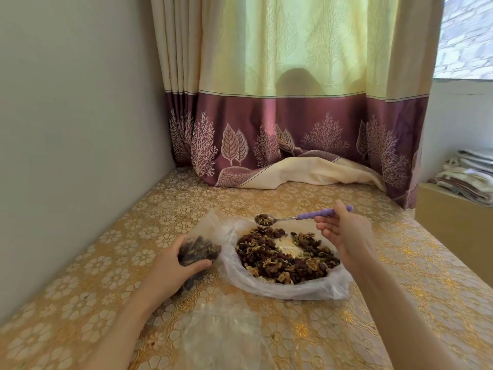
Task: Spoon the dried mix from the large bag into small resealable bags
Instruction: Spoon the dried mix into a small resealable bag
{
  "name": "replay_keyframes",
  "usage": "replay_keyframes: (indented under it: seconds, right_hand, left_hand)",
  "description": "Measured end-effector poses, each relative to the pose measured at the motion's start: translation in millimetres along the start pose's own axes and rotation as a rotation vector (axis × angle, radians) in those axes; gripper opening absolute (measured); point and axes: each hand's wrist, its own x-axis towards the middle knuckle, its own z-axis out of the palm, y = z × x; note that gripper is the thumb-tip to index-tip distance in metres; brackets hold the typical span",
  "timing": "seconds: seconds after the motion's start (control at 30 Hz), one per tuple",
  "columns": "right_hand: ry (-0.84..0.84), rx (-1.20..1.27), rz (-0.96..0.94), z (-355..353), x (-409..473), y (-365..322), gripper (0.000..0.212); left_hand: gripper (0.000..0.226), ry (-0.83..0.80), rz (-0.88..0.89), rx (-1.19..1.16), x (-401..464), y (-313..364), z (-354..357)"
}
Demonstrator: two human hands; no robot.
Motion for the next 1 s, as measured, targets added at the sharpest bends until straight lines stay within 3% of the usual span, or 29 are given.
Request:
replay_keyframes:
  seconds: [0.2, 0.33, 0.43, 0.6, 0.8, 1.0]
  right_hand:
    - [-0.103, 0.0, -0.081, 44.4, -17.5, -9.5, 0.039]
    - [-0.257, -0.096, -0.264, 71.2, -34.6, -11.2, 0.038]
    - [-0.382, -0.182, -0.416, 82.5, -44.1, -10.6, 0.04]
    - [-0.44, -0.258, -0.519, 86.4, -48.3, -8.1, 0.032]
    - [-0.37, -0.117, -0.503, 69.6, -44.1, -7.8, 0.044]
    - [-0.008, -0.025, -0.368, 33.4, -20.3, -0.7, 0.036]
  left_hand:
    - [0.067, -0.004, -0.001, 0.012, -0.2, 1.1, 0.4]
    - [0.065, 0.0, 0.003, 0.001, -1.3, 1.1, 0.0]
    - [0.05, 0.018, 0.001, -0.05, -0.8, 0.4, -0.3]
    - [0.052, 0.076, -0.007, -0.148, 1.2, -0.7, 0.0]
    - [0.05, 0.07, -0.006, -0.167, 1.1, -3.1, -0.2]
    - [0.046, 0.065, 0.021, -0.102, -0.1, 0.6, 0.1]
